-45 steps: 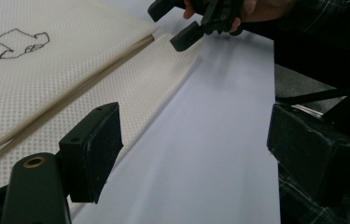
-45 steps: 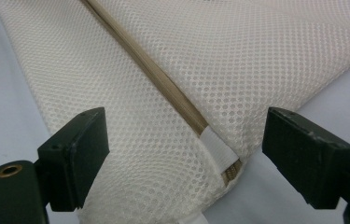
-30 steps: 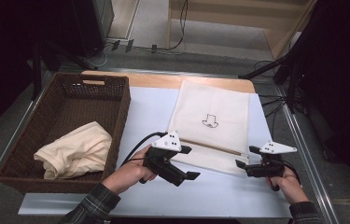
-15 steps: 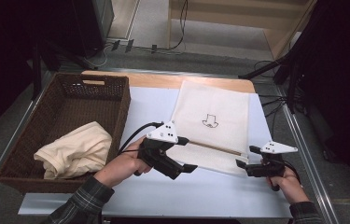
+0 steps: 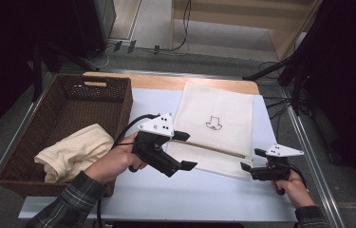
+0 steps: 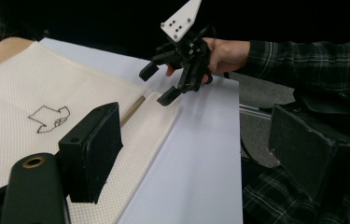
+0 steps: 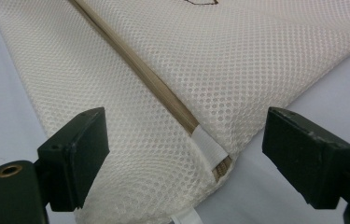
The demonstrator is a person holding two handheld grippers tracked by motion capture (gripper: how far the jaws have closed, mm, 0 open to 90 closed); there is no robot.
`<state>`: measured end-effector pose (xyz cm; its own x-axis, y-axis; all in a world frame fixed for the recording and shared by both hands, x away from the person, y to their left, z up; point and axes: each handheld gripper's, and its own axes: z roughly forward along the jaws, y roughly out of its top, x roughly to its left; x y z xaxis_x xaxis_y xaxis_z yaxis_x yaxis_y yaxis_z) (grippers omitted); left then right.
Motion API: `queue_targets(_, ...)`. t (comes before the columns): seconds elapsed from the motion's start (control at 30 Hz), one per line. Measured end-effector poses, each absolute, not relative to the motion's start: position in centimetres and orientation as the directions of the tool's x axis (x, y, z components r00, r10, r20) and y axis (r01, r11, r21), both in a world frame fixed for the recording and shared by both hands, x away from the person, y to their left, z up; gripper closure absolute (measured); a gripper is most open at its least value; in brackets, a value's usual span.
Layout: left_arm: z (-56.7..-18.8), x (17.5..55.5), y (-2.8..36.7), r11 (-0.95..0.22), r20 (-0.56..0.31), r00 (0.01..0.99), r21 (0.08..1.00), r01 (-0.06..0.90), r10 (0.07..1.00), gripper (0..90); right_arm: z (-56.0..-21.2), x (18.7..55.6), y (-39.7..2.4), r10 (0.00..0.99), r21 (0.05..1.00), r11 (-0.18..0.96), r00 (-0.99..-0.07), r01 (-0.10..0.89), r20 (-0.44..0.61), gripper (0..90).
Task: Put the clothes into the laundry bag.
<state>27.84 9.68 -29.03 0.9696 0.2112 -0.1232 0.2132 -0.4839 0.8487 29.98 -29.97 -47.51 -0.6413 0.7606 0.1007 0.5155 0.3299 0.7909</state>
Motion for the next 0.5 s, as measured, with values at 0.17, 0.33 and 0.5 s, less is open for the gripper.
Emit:
queue_targets(0.17,-27.9,28.4,10.4,-0.491,-0.106,0.969,0.846,0.206,0.223,17.5,-47.5,30.0,-29.9,0.757,0.792,0.333,-0.646,0.512,0.099,15.1)
queue_targets(0.33,-26.9,28.5,11.4,-0.508,-0.087,0.969,0.839,0.196,0.231,17.4,-47.6,30.0,-30.0,0.759,0.791,0.334,-0.644,0.514,0.098,15.1)
queue_targets(0.5,-26.3,28.7,12.2,-0.526,-0.067,0.970,0.830,0.184,0.233,17.4,-47.6,30.0,-29.9,0.756,0.789,0.338,-0.647,0.513,0.097,15.1)
